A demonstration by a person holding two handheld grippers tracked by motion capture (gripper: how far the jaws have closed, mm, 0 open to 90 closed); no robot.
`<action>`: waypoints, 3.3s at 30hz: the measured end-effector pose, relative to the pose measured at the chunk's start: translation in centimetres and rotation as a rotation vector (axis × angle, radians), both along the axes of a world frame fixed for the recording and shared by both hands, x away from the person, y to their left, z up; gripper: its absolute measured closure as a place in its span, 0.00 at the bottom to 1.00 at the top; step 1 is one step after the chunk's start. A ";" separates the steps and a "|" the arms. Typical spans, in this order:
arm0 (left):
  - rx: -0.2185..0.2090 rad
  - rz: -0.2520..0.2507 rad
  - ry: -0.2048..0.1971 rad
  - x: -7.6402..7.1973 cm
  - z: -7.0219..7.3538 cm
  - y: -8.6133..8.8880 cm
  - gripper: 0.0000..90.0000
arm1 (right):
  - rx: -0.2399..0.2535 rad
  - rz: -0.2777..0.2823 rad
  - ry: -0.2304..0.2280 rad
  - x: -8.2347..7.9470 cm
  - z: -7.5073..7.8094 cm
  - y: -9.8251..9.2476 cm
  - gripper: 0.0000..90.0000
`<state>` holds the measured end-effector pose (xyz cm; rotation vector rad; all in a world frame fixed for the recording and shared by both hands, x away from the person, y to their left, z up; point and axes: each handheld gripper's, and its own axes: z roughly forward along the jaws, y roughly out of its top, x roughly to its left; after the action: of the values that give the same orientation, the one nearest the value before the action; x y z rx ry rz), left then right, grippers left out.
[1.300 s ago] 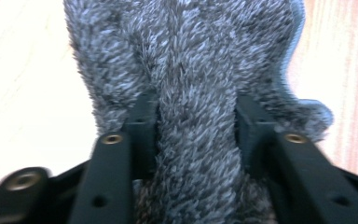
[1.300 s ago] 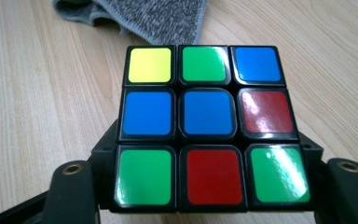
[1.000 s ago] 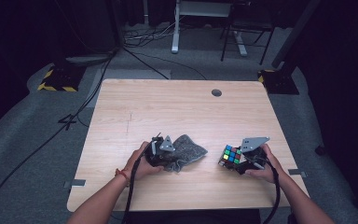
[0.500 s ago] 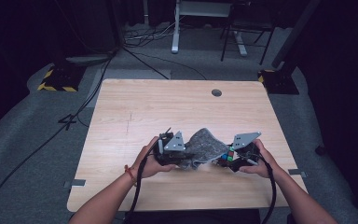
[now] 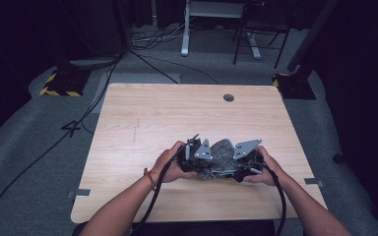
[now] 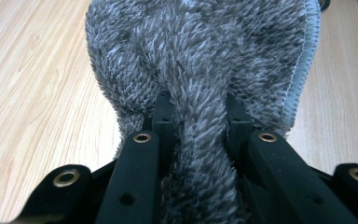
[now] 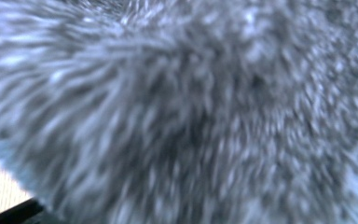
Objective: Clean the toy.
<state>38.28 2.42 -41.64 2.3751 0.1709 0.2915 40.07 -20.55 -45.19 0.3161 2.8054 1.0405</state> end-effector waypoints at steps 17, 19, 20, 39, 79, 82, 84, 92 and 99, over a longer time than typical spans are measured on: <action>0.005 -0.050 0.019 -0.4 0.1 -1.2 0.82 | -0.043 0.045 -0.011 -0.7 -0.7 1.9 0.38; 0.019 -0.039 0.008 -0.4 0.0 -1.0 0.82 | -0.045 0.045 -0.009 -0.7 -0.6 1.7 0.38; 0.019 -0.039 0.008 -0.4 0.0 -1.0 0.82 | -0.041 0.041 -0.012 -0.7 -0.6 1.5 0.38; -0.108 0.045 -0.042 0.5 0.1 1.6 0.82 | 0.090 -0.043 -0.062 -0.3 1.6 -1.3 0.38; -0.049 0.114 -0.004 1.7 -0.9 2.1 0.82 | 0.177 -0.101 -0.091 -0.5 2.9 -2.5 0.38; -0.076 0.117 0.001 1.8 -0.8 2.1 0.82 | 0.180 -0.099 -0.092 -0.5 2.9 -2.5 0.38; -0.162 0.093 0.017 1.5 -0.4 2.2 0.82 | 0.188 -0.099 -0.090 -0.6 2.7 -2.3 0.38; -0.186 0.091 0.060 1.6 -1.5 1.0 0.82 | 0.249 -0.076 -0.106 -0.9 3.2 -2.2 0.38; -0.127 0.085 0.065 1.8 -2.5 0.3 0.82 | 0.280 -0.058 -0.110 -1.1 3.6 -2.4 0.38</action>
<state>40.08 2.75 -44.14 2.2557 0.3121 0.2369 38.95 -23.00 -41.57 0.3548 2.5380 1.3934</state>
